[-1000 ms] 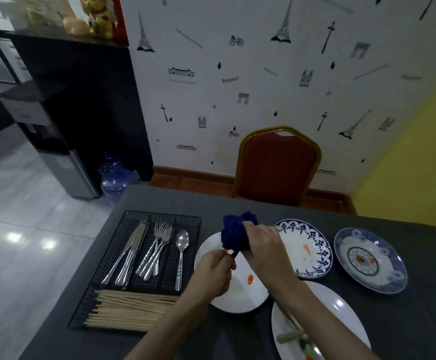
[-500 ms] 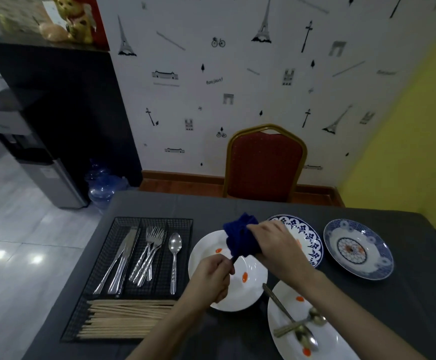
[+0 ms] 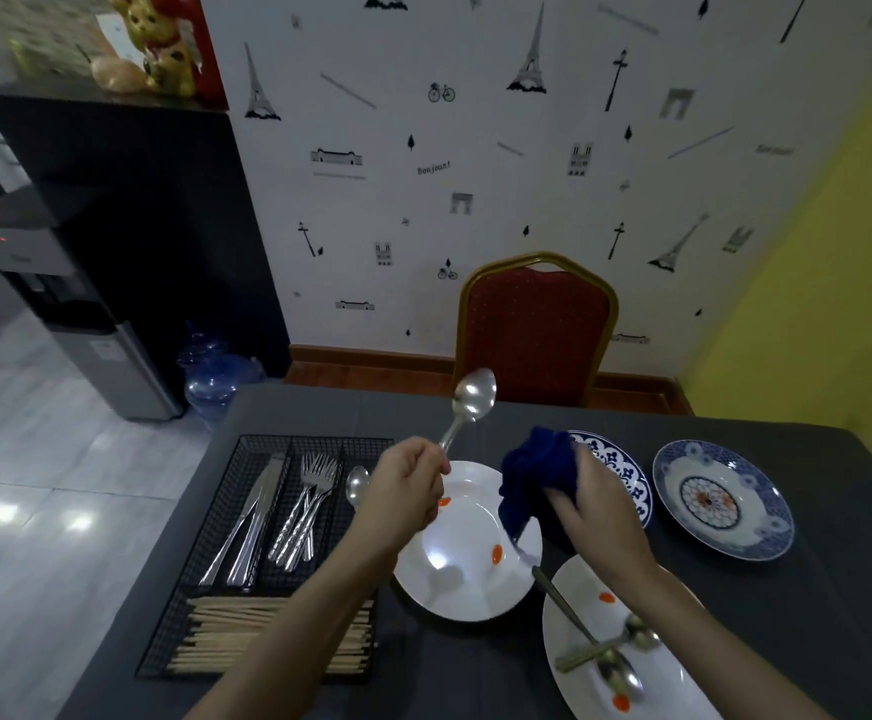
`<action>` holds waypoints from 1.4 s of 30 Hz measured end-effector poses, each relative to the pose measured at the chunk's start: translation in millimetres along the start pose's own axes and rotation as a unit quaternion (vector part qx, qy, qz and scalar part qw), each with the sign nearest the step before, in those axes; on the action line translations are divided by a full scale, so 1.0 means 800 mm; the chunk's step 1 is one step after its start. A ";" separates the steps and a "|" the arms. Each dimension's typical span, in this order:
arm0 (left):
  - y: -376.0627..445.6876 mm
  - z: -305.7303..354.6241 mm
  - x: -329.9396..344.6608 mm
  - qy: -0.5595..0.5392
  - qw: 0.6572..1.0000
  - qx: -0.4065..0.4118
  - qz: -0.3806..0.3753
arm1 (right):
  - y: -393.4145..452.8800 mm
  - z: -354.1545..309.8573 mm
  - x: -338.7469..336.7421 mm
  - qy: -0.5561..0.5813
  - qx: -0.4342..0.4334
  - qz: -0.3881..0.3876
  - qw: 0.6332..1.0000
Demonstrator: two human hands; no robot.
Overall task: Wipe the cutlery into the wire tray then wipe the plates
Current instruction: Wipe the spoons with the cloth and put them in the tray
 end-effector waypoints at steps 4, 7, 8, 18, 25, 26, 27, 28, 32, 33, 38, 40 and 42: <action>-0.018 -0.033 0.012 0.047 0.996 -0.069 -0.031 | 0.003 -0.003 -0.004 0.103 0.099 0.064 0.988; -0.028 -0.043 0.035 0.061 0.991 -0.098 -0.070 | 0.002 -0.020 -0.003 0.114 0.100 0.105 0.983; -0.028 -0.041 0.042 0.065 0.990 -0.099 -0.080 | -0.001 -0.026 -0.001 0.098 0.078 0.104 0.987; -0.020 -0.019 0.043 0.132 0.980 -0.049 -0.140 | -0.007 -0.041 -0.003 -0.064 -0.052 0.068 0.994; -0.023 -0.035 0.033 0.130 0.980 -0.069 -0.135 | -0.025 -0.041 0.010 -0.055 -0.098 -0.006 0.994; -0.024 -0.038 0.031 0.124 0.981 -0.072 -0.133 | -0.020 -0.036 0.008 -0.075 -0.113 -0.005 0.991; -0.024 -0.040 0.030 0.117 0.982 -0.073 -0.127 | -0.014 -0.032 0.006 -0.094 -0.126 0.001 0.988; -0.022 -0.040 0.030 0.111 0.984 -0.072 -0.122 | -0.009 -0.030 0.006 -0.102 -0.124 0.005 0.987; -0.016 -0.039 0.028 0.109 0.985 -0.070 -0.115 | -0.021 -0.038 0.021 -0.062 -0.085 -0.022 0.994; -0.016 -0.040 0.025 0.109 0.985 -0.070 -0.115 | -0.029 -0.039 0.025 -0.043 -0.082 -0.035 0.995; -0.022 -0.042 0.027 0.078 0.984 -0.080 -0.139 | -0.025 -0.032 0.014 -0.062 -0.113 -0.042 0.991; -0.020 -0.040 0.034 0.076 0.984 -0.078 -0.140 | -0.008 -0.032 0.010 -0.093 -0.106 -0.018 0.990; -0.015 -0.037 0.038 0.079 0.984 -0.076 -0.137 | 0.003 -0.036 0.012 -0.110 -0.104 -0.002 0.988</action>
Point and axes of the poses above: each hand's wrist, its own y-axis towards the middle knuckle, its own x-axis out of the palm, z = x × y, the point moved 3 cm from there along y, towards the middle knuckle, and after that the axes turned 13 degrees about x, right-handed, at the moved point
